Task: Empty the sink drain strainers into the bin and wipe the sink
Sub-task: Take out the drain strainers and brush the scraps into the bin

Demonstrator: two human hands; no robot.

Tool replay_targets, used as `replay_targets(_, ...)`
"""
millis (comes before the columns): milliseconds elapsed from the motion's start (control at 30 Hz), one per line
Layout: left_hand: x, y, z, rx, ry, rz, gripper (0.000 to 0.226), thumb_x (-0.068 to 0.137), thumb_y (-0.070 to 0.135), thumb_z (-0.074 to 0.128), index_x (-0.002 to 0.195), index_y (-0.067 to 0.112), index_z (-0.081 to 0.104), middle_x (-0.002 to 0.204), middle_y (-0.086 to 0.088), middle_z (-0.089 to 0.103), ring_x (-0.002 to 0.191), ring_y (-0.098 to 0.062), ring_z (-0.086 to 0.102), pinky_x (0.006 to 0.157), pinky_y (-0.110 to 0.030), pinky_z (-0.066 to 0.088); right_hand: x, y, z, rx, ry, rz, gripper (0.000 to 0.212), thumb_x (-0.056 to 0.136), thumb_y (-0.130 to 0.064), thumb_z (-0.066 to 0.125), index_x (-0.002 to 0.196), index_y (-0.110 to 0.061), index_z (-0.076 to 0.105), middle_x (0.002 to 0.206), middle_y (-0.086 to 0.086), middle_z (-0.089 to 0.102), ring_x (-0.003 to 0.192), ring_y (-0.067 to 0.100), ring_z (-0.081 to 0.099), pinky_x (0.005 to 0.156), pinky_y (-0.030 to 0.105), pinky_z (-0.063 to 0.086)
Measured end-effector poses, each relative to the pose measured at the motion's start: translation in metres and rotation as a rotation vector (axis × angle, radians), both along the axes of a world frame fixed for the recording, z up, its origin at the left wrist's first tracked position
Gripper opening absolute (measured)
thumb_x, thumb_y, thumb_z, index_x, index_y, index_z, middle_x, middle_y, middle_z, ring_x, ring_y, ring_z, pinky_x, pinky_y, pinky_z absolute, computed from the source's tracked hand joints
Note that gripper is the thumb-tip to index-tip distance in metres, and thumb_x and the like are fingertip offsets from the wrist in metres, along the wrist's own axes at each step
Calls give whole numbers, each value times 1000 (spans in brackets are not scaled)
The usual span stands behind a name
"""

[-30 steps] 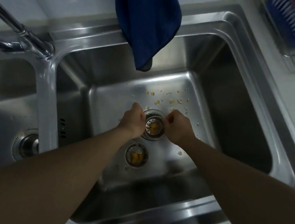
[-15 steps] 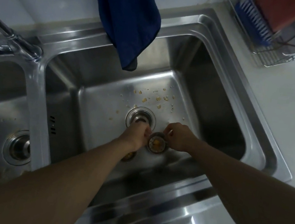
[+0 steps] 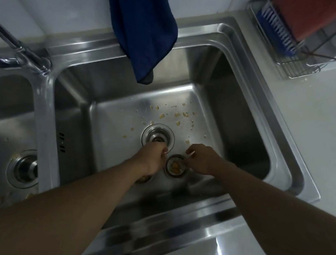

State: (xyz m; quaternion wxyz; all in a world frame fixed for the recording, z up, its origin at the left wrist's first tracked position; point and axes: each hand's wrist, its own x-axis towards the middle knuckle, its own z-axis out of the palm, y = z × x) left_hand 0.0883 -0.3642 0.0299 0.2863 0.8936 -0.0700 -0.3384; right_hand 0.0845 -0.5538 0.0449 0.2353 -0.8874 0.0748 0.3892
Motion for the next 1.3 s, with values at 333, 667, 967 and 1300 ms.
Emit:
replay_targets(333, 17, 33, 72, 135, -219, 3, 45, 103, 35, 44, 144, 16, 44, 142, -5, 52, 131, -25, 49, 107, -43, 44, 16, 8, 63, -17, -212, 84, 67, 99, -53, 49, 153, -18, 32, 154, 8, 42, 140, 27, 40, 114, 42, 34)
replay_targets(667, 41, 64, 183, 223, -425, 27, 60, 106, 44, 29, 158, 15, 21, 164, -7, 25, 150, -26, 25, 122, -39, 22, 53, 34, 142, -114, -512, 219, 78, 96, -68, 31, 156, -20, 21, 164, 6, 22, 150, 28, 18, 121, 52, 10)
replay_targets(967, 76, 93, 291, 176, -839, 55, 42, 104, 28, 42, 136, 2, 49, 133, -16, 58, 121, -33, 53, 106, -40, 39, 106, 62, 242, -4, -778, 224, 68, 98, -61, 38, 150, -17, 37, 144, 8, 53, 128, 30, 49, 110, 48, 37)
replay_targets(1300, 124, 123, 377, 243, -1061, 53, 56, 106, 31, 39, 154, 5, 31, 159, -14, 34, 146, -29, 33, 122, -39, 22, 170, 95, 332, 132, -1016, 117, 61, 98, -57, 45, 145, -17, 43, 138, 10, 57, 121, 29, 56, 101, 39, 43)
